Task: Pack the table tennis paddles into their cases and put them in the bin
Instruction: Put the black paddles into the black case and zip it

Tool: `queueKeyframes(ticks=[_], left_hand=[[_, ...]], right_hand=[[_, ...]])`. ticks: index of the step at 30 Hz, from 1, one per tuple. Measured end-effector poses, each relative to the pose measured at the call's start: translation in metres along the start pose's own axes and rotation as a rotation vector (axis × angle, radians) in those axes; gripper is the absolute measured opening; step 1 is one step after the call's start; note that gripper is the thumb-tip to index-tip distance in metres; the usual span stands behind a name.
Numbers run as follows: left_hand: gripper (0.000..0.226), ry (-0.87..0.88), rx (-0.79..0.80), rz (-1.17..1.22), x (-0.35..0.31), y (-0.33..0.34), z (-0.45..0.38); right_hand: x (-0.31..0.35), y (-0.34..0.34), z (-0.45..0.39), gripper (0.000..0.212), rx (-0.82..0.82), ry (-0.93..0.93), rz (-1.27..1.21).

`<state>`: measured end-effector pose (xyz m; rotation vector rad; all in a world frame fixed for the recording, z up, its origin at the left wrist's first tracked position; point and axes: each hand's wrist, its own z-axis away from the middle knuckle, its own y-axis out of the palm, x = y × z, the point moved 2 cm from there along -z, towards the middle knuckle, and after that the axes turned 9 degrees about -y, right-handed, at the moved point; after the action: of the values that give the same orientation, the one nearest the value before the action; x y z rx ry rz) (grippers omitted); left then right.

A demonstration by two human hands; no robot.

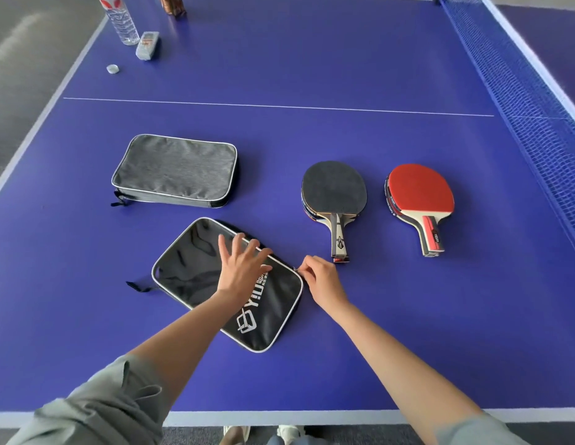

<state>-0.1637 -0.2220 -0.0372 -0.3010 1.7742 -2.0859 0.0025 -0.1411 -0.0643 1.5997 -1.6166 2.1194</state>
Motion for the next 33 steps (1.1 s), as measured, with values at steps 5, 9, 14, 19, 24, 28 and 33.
queueKeyframes(ticks=[5, 9, 14, 19, 24, 28, 33], left_hand=[[0.026, 0.131, -0.023, 0.243, 0.001, -0.013, -0.016], [0.017, 0.007, -0.075, 0.303, 0.01, -0.01, -0.015], [0.013, -0.096, -0.112, 0.332, 0.013, -0.008, -0.014], [0.015, -0.153, -0.1, 0.366, 0.013, -0.008, -0.012], [0.035, 0.043, 0.059, 0.398, -0.018, -0.018, -0.016], [0.024, -0.139, 0.006, 0.544, -0.02, -0.021, -0.019], [0.024, -0.407, -0.029, 0.648, 0.002, -0.018, -0.022]], right_hand=[[0.001, -0.004, -0.004, 0.013, -0.024, 0.016, -0.033], [-0.003, -0.009, 0.008, 0.017, -0.053, 0.021, -0.039], [-0.005, -0.014, 0.036, 0.022, -0.081, 0.028, -0.078], [0.0, -0.004, 0.05, 0.016, -0.077, 0.222, -0.21], [0.008, -0.007, 0.025, 0.013, -0.177, 0.272, -0.291], [0.009, -0.011, 0.013, 0.012, -0.144, 0.186, -0.263], [0.009, -0.008, 0.024, 0.015, -0.068, 0.127, -0.225]])
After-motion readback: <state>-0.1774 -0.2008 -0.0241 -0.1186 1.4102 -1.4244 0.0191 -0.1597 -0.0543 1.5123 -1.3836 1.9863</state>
